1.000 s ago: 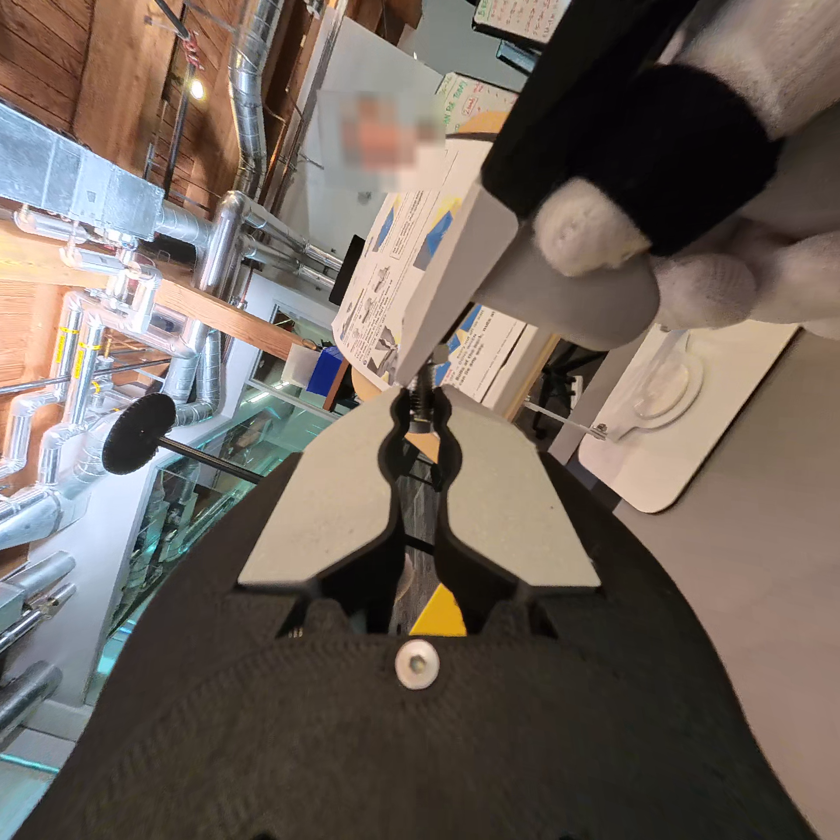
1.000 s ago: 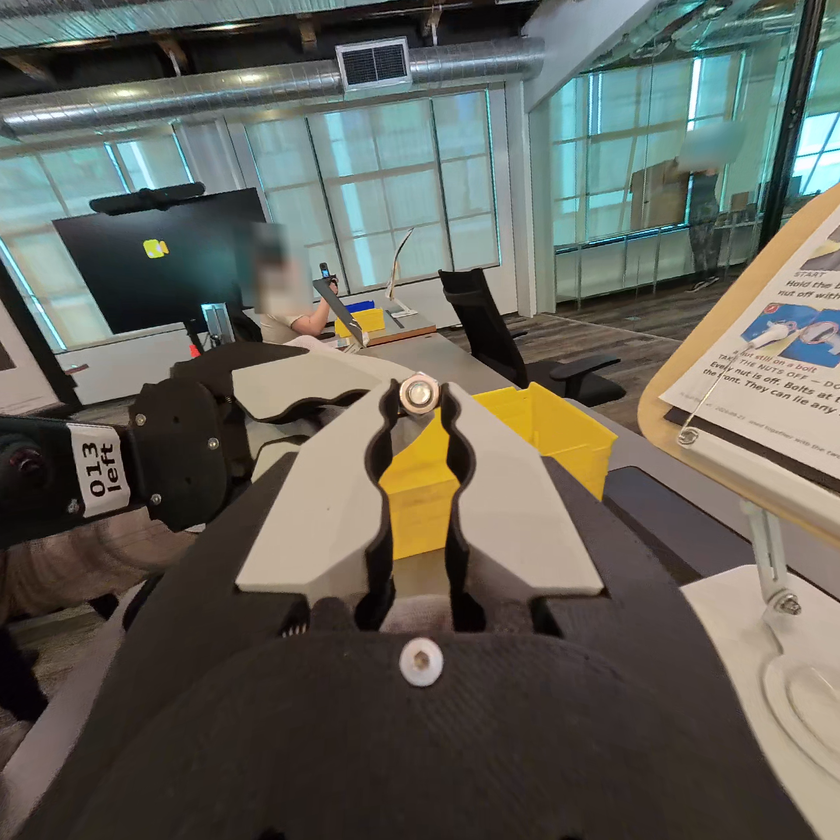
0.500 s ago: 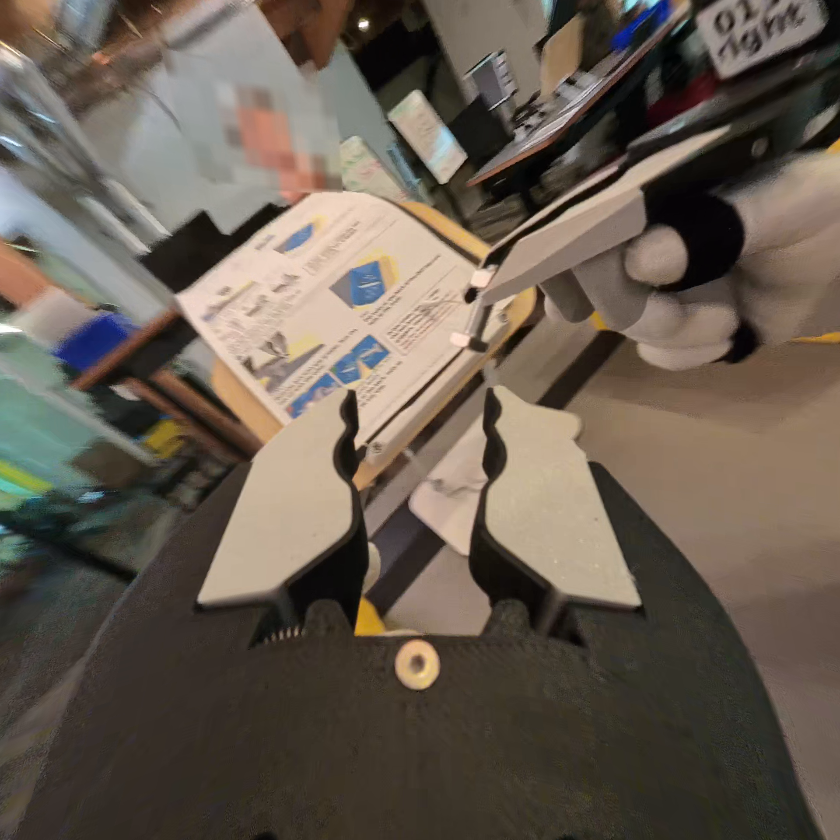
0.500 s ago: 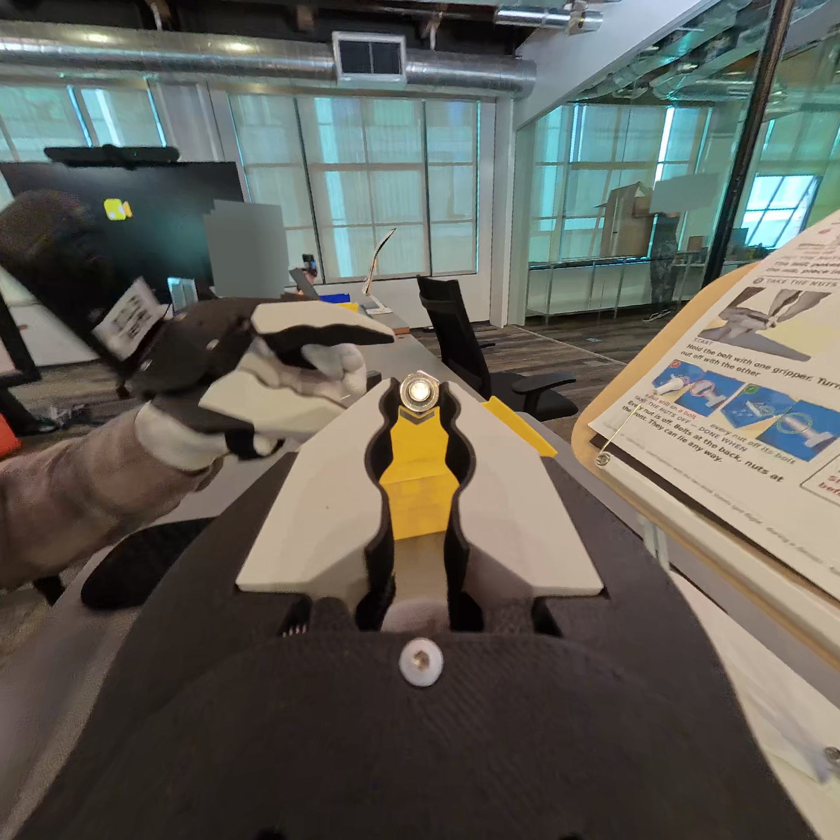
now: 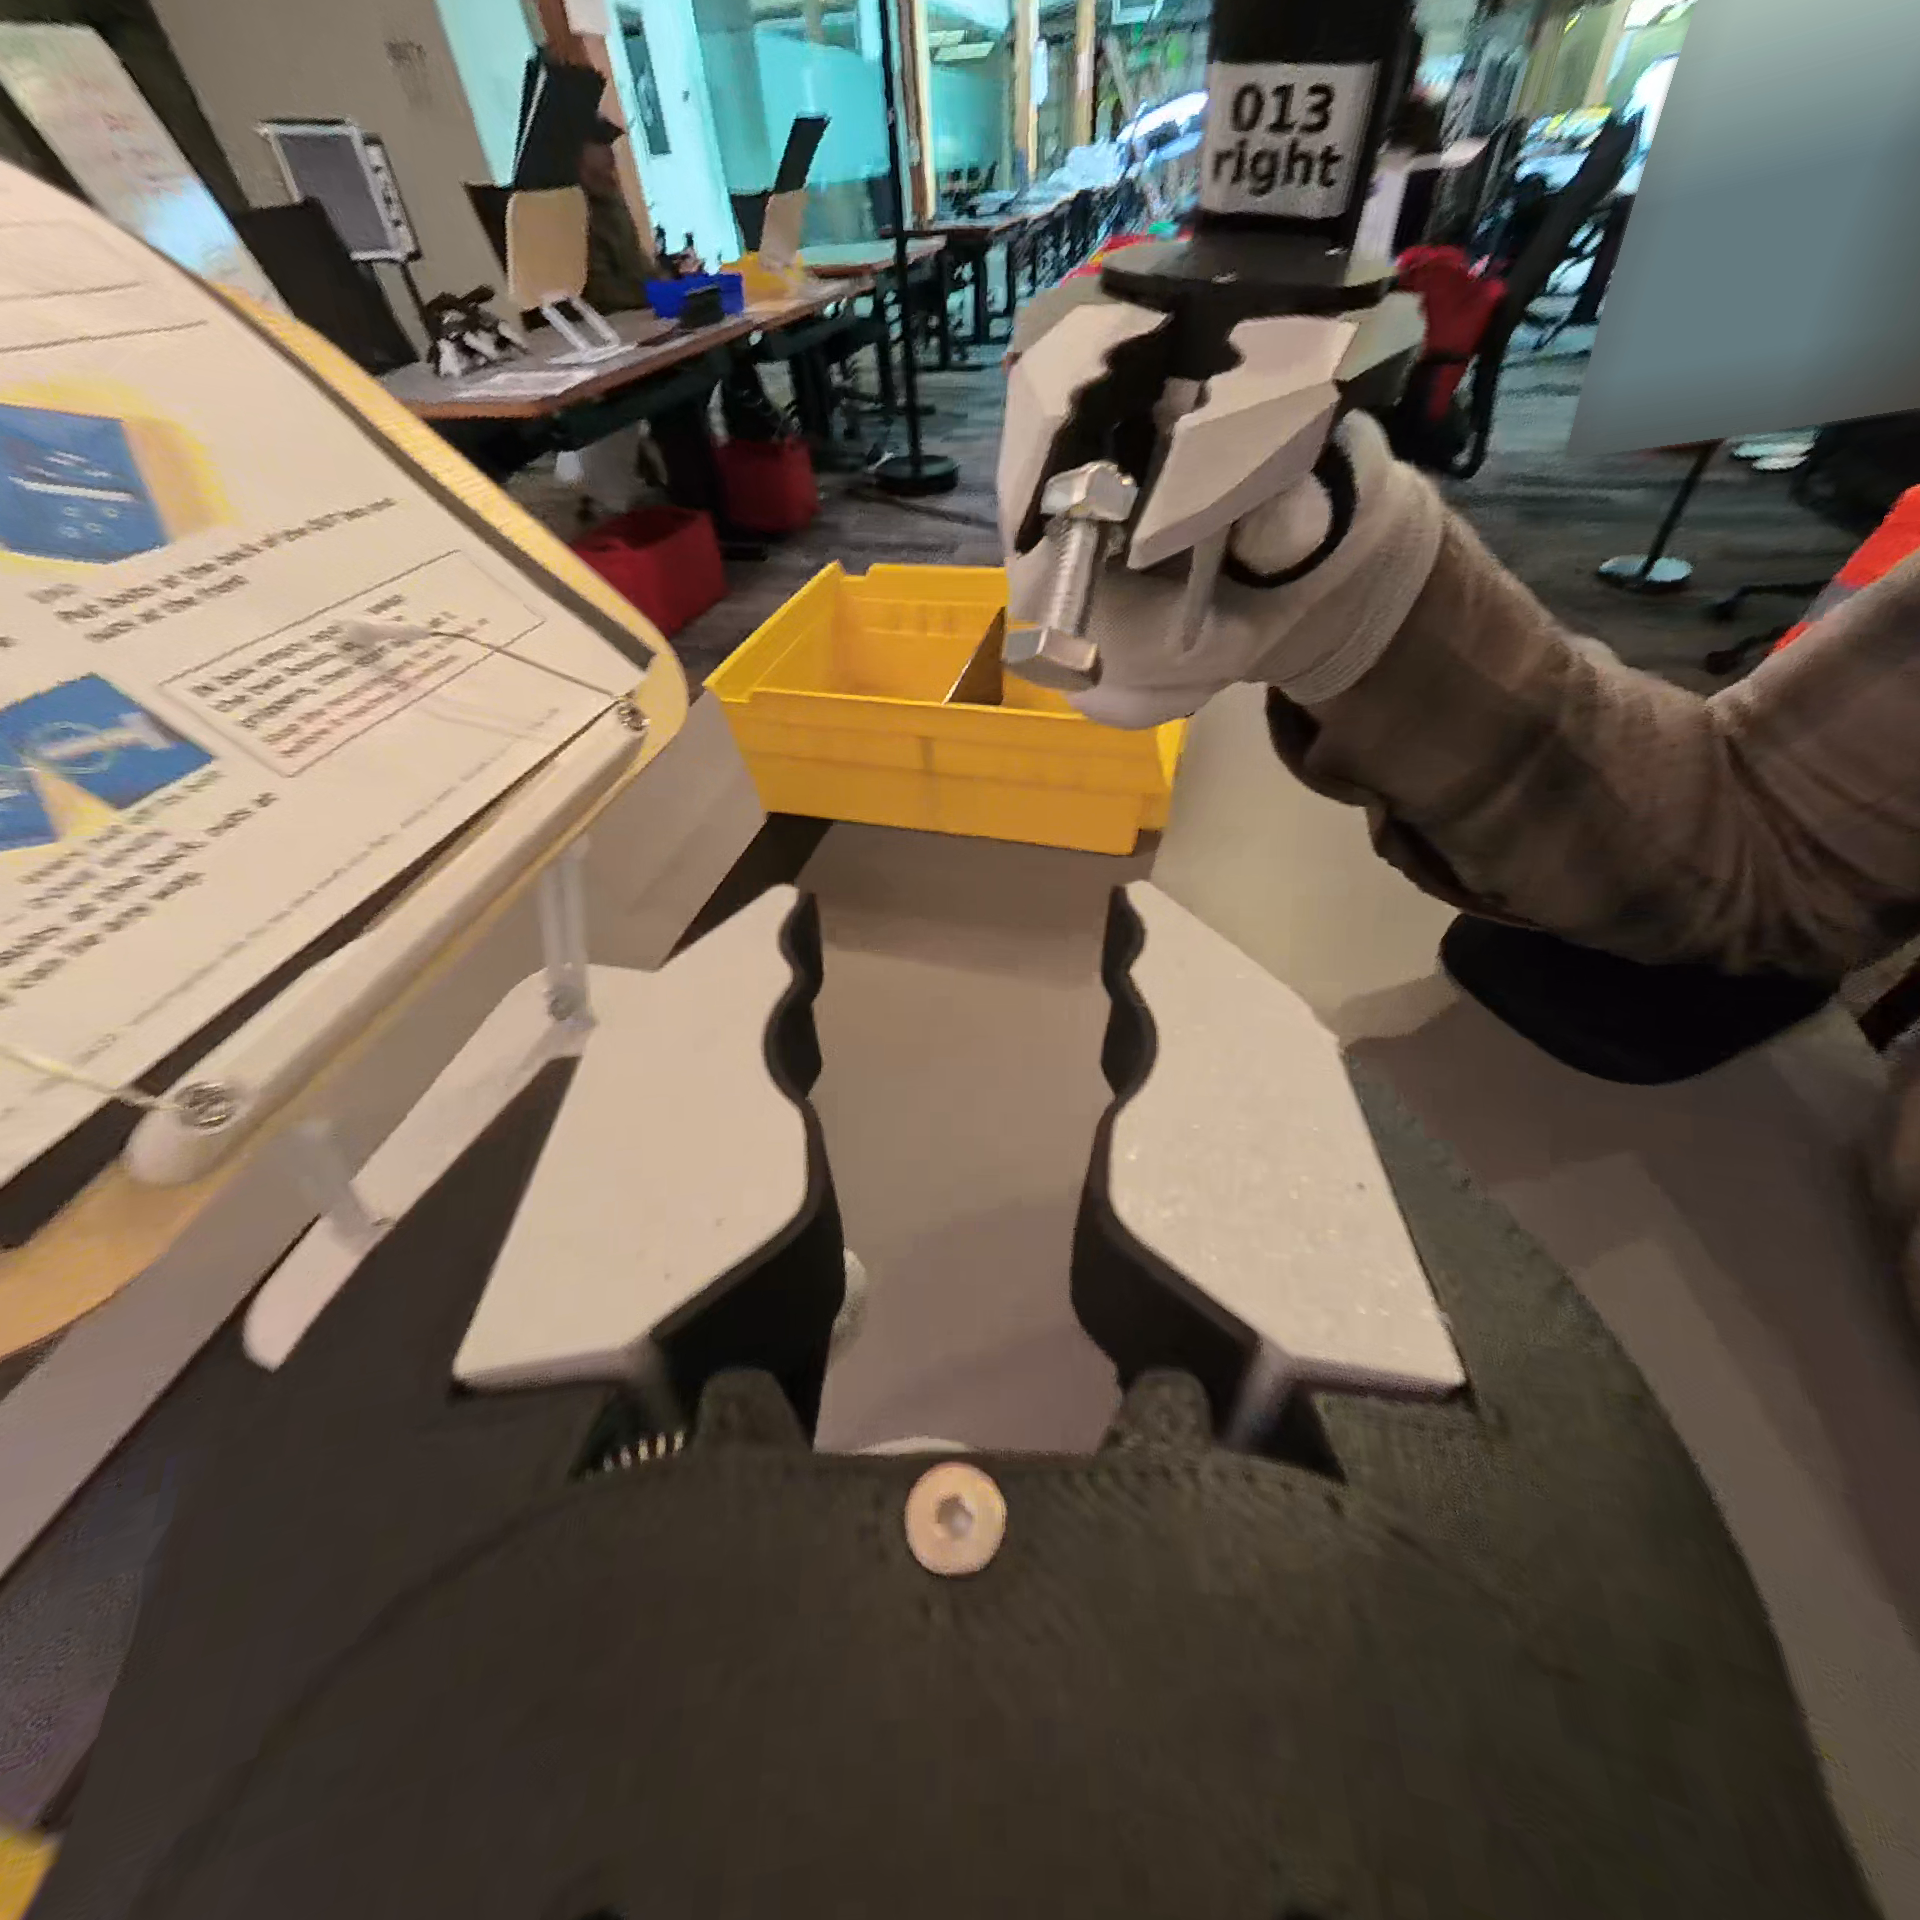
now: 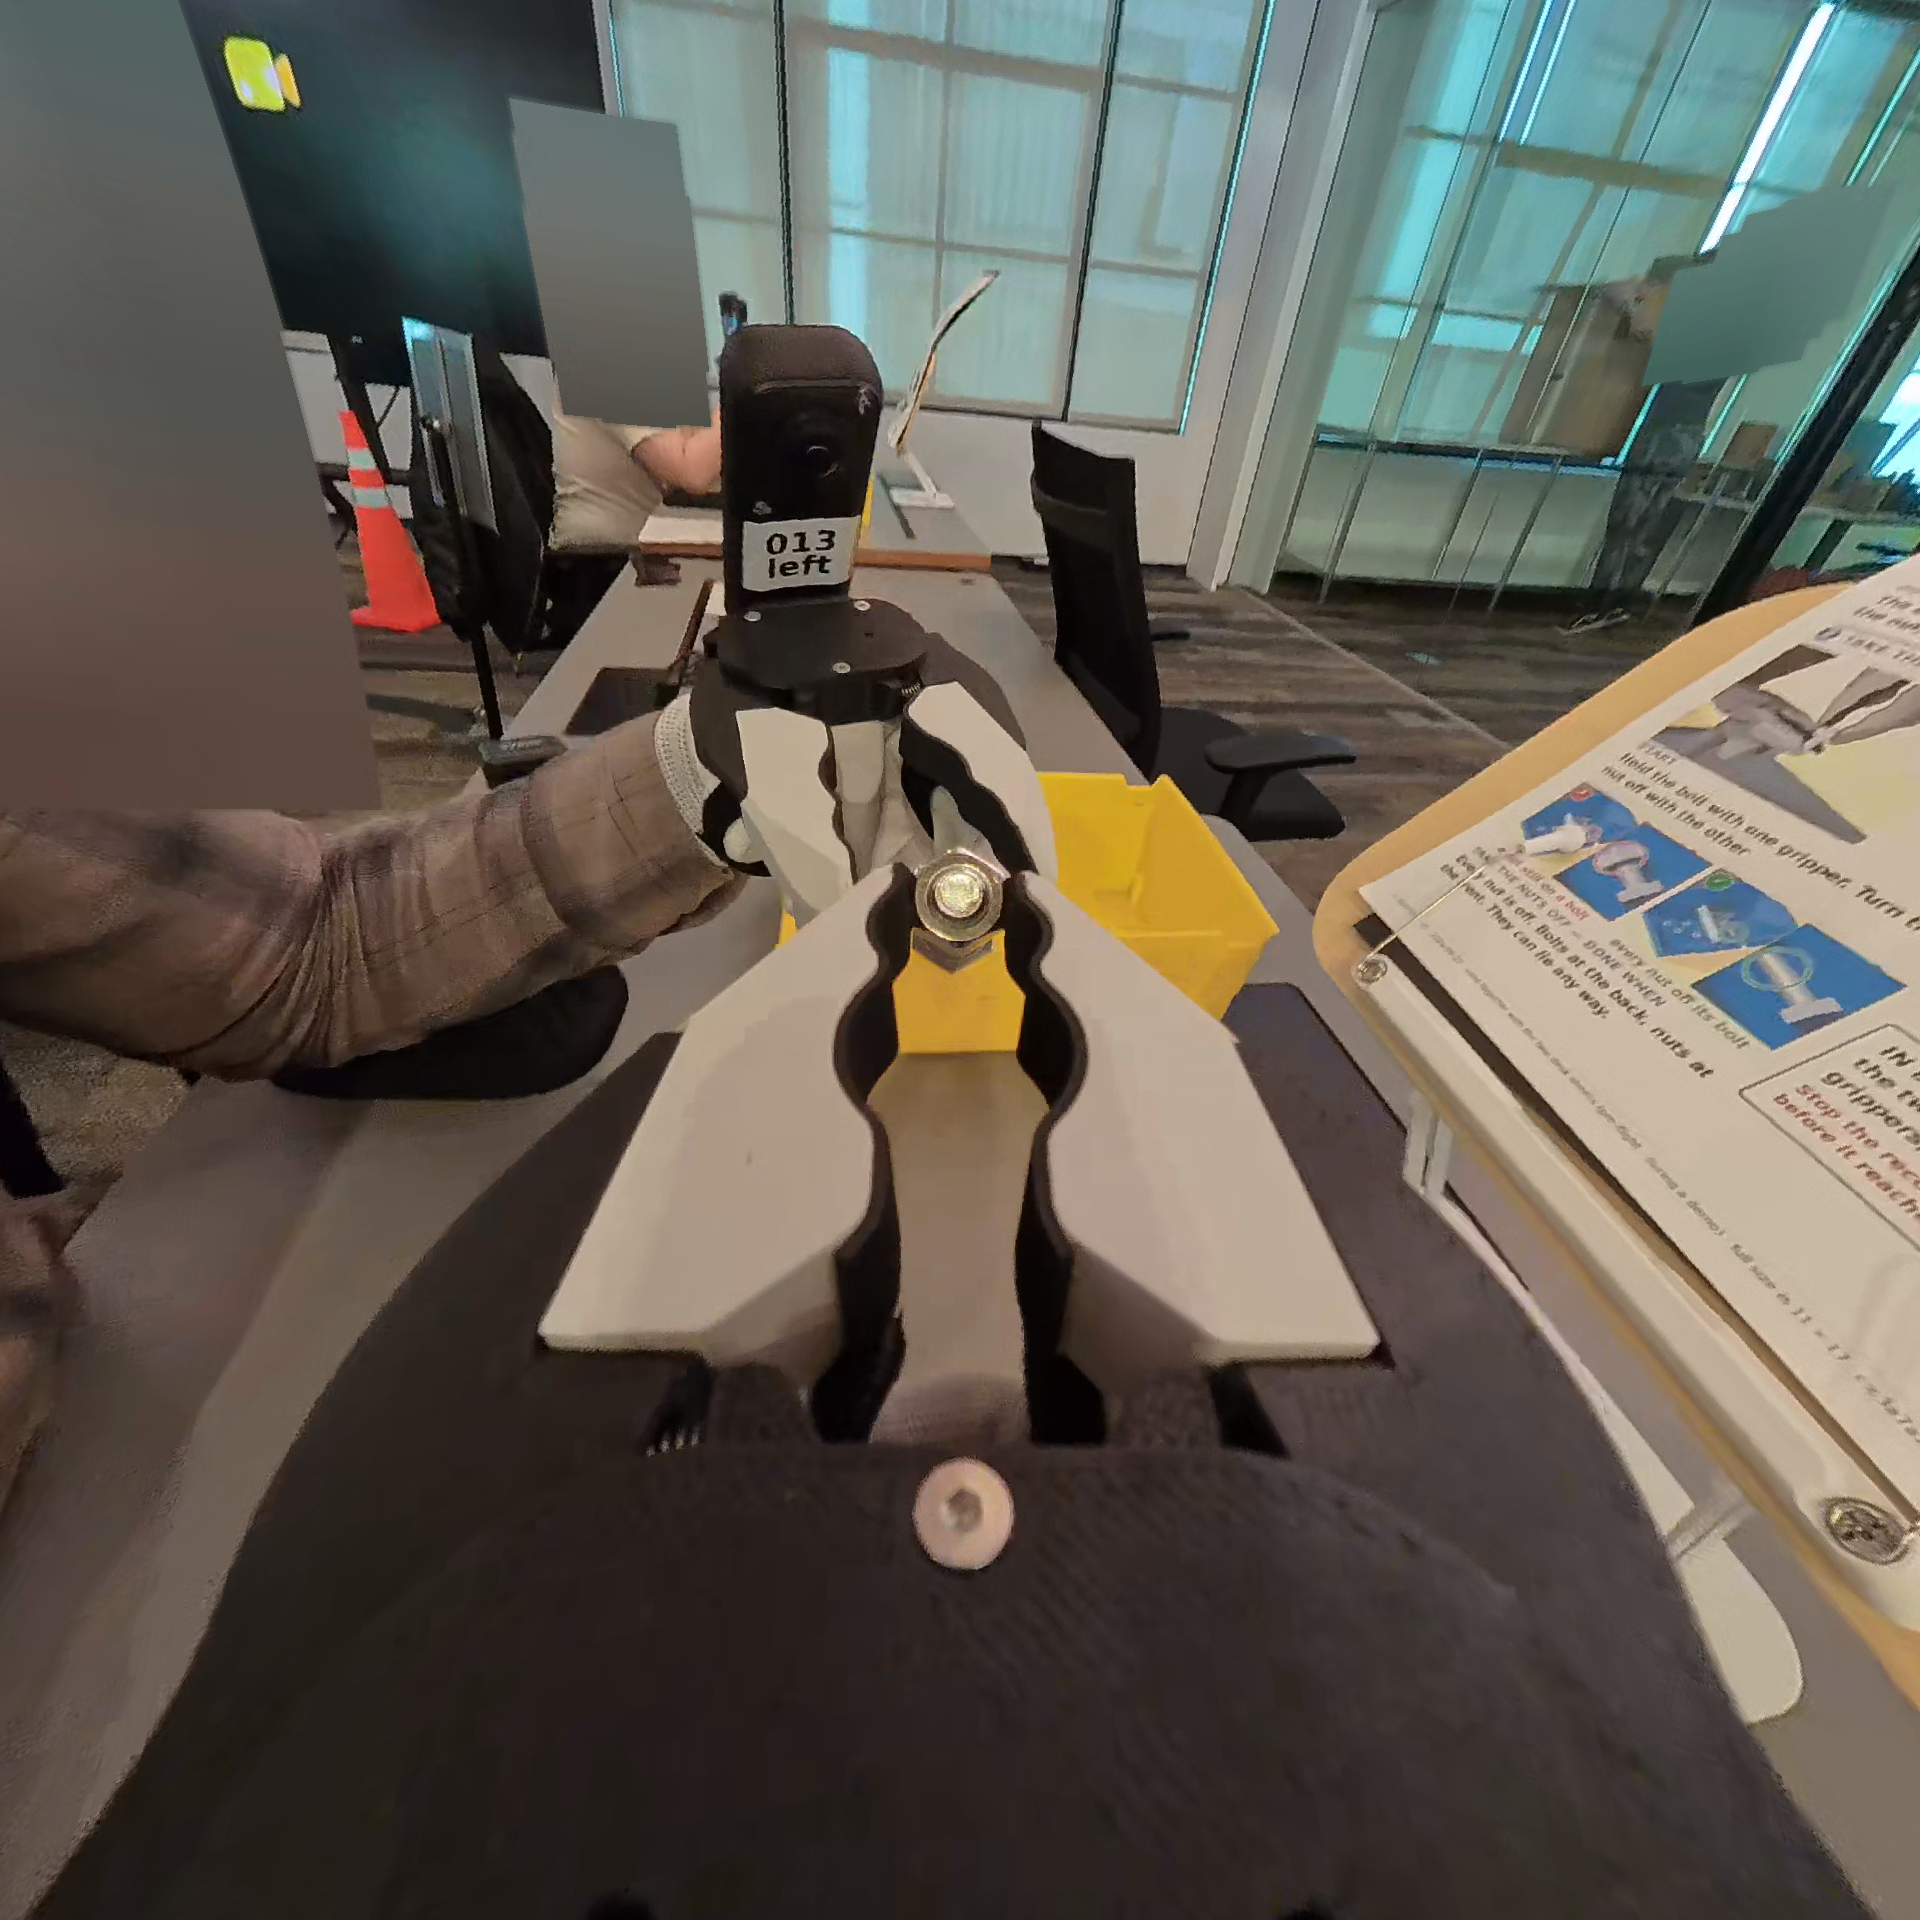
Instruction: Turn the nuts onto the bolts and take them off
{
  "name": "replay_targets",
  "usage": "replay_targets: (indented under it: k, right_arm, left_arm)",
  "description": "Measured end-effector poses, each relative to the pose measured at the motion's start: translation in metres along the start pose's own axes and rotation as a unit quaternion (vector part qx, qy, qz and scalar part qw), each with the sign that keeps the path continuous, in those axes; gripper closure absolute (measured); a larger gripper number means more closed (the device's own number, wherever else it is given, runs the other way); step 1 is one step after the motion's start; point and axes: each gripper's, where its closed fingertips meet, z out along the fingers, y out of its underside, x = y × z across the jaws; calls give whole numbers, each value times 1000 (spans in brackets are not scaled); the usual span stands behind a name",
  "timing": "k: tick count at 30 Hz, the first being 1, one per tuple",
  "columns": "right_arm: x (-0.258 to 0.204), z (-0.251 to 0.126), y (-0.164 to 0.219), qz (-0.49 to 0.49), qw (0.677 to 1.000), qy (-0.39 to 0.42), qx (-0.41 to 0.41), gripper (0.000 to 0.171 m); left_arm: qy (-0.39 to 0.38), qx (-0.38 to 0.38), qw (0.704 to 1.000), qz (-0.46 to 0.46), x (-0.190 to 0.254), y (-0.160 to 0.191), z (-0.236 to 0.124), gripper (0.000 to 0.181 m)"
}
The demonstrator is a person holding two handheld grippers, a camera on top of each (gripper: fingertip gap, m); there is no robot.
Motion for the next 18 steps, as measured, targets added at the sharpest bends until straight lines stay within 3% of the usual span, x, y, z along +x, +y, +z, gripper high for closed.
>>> replay_targets:
  k: [7,14,18]
  right_arm:
    - [-7,13,34,17,995,-15,-96,155]
    - [-6,14,58,16,985,3,-173,155]
    - [-2,13,65,15,980,20,-198,155]
  left_arm:
    - [27,24,999,-6,13,18,30,130]
    - [-23,-28,998,49,11,43,60,136]
    - [-98,-15,991,86,-1,40,72,141]
